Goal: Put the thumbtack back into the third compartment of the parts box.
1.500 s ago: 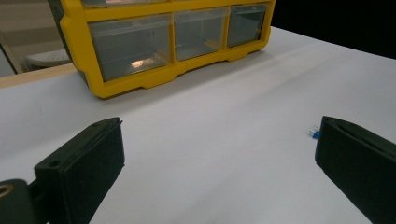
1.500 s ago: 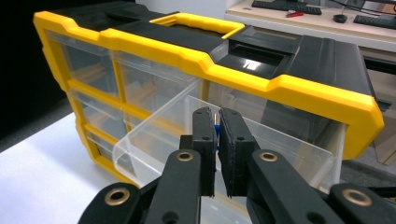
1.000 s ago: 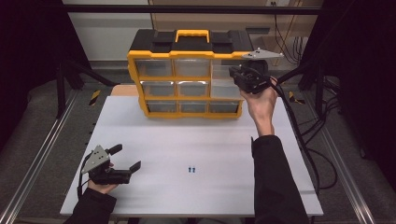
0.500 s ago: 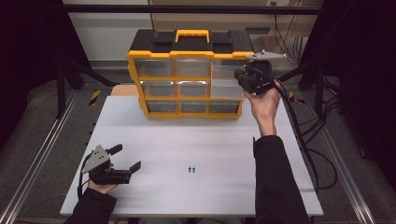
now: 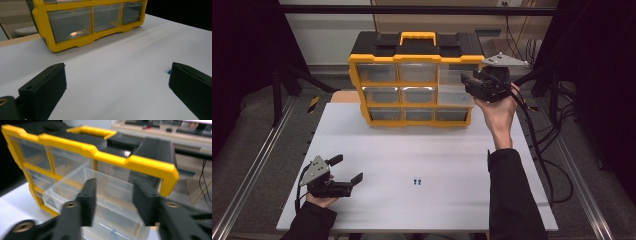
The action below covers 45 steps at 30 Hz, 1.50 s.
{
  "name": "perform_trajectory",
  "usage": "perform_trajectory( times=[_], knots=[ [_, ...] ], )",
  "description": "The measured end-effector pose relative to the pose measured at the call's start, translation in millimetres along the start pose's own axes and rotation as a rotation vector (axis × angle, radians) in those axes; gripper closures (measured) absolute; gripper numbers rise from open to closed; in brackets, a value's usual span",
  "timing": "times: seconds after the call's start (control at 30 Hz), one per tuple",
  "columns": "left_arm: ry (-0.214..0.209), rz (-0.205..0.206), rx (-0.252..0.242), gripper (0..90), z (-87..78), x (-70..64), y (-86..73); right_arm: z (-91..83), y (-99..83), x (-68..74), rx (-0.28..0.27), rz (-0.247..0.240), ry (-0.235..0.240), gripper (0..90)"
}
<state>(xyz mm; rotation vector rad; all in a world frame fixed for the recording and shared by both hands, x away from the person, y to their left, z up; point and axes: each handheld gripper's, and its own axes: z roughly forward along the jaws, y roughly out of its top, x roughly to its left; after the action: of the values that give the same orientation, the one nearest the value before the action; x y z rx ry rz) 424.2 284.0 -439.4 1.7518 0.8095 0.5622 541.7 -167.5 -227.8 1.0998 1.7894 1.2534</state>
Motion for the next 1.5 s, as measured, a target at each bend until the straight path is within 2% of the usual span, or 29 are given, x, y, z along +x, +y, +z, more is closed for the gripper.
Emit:
perform_trajectory(
  times=[0.17,0.4,0.73,1.1,1.5],
  knots=[
    [-0.001,0.002,0.001,0.9,0.0,-0.5,0.2,-11.8,-4.0,6.9,-0.076,-0.010,0.002,28.7],
    [0.000,0.002,0.000,0.9,-0.2,-0.4,0.2,-24.1,-8.7,12.7,-0.117,0.002,0.000,11.0],
    [0.003,0.002,-0.001,0.9,-0.3,-0.8,0.4,-41.5,-25.5,23.3,-0.162,0.007,0.039,7.4],
    [0.003,0.003,-0.002,0.8,-0.4,-1.1,0.5,-52.6,-51.7,32.6,-0.170,0.015,0.072,6.4],
    [0.004,0.005,-0.001,0.8,-0.3,-1.4,0.6,-52.7,-85.1,38.8,-0.136,0.048,0.102,6.1]
  ],
)
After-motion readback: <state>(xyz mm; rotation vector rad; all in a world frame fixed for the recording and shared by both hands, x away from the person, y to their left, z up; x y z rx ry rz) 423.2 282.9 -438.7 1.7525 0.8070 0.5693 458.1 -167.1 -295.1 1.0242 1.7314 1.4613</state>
